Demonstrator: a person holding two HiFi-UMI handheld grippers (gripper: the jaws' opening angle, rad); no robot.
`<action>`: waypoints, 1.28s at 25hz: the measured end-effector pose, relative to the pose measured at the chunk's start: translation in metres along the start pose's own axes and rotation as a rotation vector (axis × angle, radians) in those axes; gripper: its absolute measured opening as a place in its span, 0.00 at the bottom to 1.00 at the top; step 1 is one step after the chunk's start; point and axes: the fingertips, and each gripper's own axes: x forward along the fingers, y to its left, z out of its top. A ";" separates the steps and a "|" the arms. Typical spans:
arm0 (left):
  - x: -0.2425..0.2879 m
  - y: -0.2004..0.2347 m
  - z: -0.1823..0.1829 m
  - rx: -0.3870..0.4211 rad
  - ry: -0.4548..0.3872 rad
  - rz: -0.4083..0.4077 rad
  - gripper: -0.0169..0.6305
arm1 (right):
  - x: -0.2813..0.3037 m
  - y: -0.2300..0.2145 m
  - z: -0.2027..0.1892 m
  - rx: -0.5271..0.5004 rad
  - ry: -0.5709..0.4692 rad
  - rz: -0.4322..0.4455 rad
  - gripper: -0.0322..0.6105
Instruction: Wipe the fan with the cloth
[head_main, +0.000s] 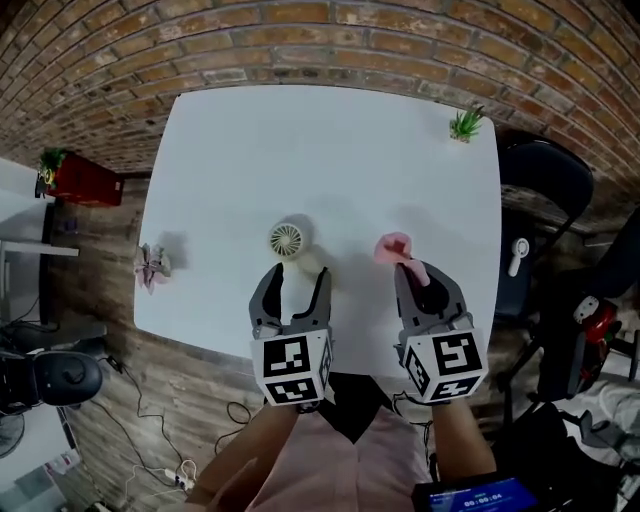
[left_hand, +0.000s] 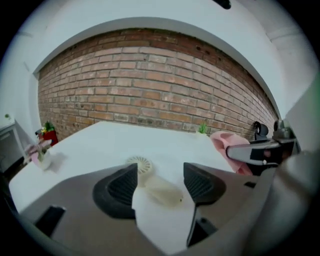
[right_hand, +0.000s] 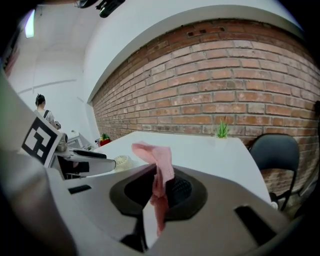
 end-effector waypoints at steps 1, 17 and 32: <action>0.005 -0.002 -0.009 -0.029 0.028 -0.002 0.50 | 0.000 -0.003 -0.005 0.001 0.011 -0.003 0.11; 0.034 0.014 -0.046 0.088 0.219 0.023 0.53 | -0.005 0.002 -0.009 0.012 0.019 -0.004 0.11; 0.029 0.065 -0.025 0.601 0.228 -0.337 0.57 | 0.012 0.033 -0.004 0.049 0.018 -0.006 0.11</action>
